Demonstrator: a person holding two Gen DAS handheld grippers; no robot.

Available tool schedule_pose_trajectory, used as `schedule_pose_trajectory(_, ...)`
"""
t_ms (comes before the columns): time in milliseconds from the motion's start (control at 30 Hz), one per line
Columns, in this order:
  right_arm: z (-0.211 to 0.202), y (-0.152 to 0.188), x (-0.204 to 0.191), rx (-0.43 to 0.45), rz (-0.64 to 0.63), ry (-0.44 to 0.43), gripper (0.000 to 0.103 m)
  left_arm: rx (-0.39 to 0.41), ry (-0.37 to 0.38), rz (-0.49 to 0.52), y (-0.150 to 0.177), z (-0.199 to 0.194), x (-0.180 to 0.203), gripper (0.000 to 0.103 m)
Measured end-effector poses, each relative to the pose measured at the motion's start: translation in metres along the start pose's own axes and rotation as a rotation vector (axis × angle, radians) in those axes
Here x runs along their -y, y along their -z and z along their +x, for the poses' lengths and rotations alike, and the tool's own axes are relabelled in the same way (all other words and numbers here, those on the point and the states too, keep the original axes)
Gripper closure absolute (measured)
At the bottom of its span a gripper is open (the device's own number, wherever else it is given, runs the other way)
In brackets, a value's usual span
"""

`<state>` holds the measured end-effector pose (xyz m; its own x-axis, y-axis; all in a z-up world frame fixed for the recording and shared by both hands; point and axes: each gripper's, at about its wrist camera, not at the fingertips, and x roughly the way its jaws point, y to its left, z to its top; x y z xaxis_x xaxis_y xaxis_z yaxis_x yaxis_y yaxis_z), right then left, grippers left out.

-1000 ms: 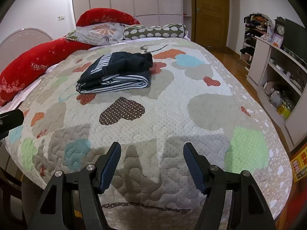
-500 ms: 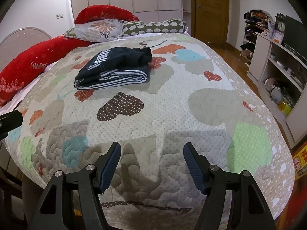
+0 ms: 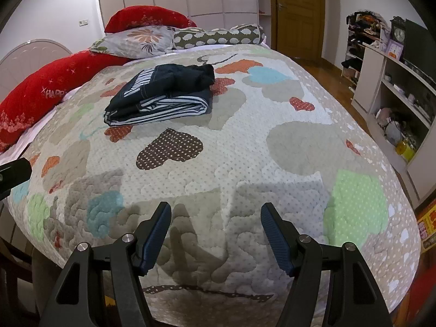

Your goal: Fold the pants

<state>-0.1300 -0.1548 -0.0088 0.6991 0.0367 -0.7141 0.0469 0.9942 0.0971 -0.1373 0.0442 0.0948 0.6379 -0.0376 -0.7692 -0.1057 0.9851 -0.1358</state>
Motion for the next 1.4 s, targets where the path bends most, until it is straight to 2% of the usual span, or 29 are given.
schedule_pose_trajectory(433,0.005,0.001,0.003,-0.016,0.016,-0.025,0.030,-0.016,0.008,0.014,-0.002,0.010,-0.003,0.009)
schedule_pose_trajectory(533,0.001,-0.017,0.009,0.032,-0.002,-0.080,0.030,0.032,-0.007,0.026,-0.023,0.014,-0.010,0.009)
schedule_pose_trajectory(600,0.001,-0.042,0.016,0.059,0.003,-0.105,0.030,0.038,0.004,0.019,-0.043,0.023,-0.014,0.009)
schedule_pose_trajectory(700,0.017,-0.080,0.029,0.025,0.073,-0.191,0.030,-0.020,0.077,0.002,-0.079,0.053,-0.014,0.009)
schedule_pose_trajectory(833,0.073,-0.130,0.040,-0.080,0.169,-0.300,0.030,-0.135,0.176,-0.032,-0.110,0.105,-0.007,0.009)
schedule_pose_trajectory(1000,0.142,-0.159,0.048,-0.196,0.311,-0.439,0.030,-0.227,0.310,-0.078,-0.130,0.162,0.009,0.009)
schedule_pose_trajectory(1033,0.152,-0.163,0.048,-0.197,0.344,-0.464,0.030,-0.261,0.334,-0.085,-0.134,0.177,0.013,0.009)
schedule_pose_trajectory(1133,0.178,-0.174,0.040,-0.213,0.383,-0.545,0.030,-0.324,0.354,-0.078,-0.137,0.209,0.028,0.009)
schedule_pose_trajectory(1167,0.186,-0.177,0.036,-0.222,0.400,-0.569,0.030,-0.318,0.339,-0.052,-0.137,0.212,0.035,0.012)
schedule_pose_trajectory(1200,0.192,-0.180,0.032,-0.224,0.413,-0.589,0.031,-0.300,0.327,-0.023,-0.137,0.211,0.041,0.021)
schedule_pose_trajectory(1233,0.195,-0.183,0.029,-0.225,0.411,-0.598,0.036,-0.292,0.345,-0.002,-0.137,0.208,0.047,0.052)
schedule_pose_trajectory(1267,0.196,-0.186,0.025,-0.229,0.401,-0.602,0.050,-0.308,0.377,-0.007,-0.137,0.205,0.050,0.067)
schedule_pose_trajectory(1300,0.195,-0.189,0.020,-0.230,0.387,-0.608,0.061,-0.305,0.380,-0.015,-0.137,0.201,0.050,0.069)
schedule_pose_trajectory(1333,0.191,-0.191,0.019,-0.226,0.378,-0.617,0.063,-0.287,0.372,-0.009,-0.138,0.194,0.051,0.075)
schedule_pose_trajectory(1400,0.177,-0.194,0.017,-0.204,0.342,-0.636,0.068,-0.267,0.374,0.003,-0.136,0.178,0.053,0.078)
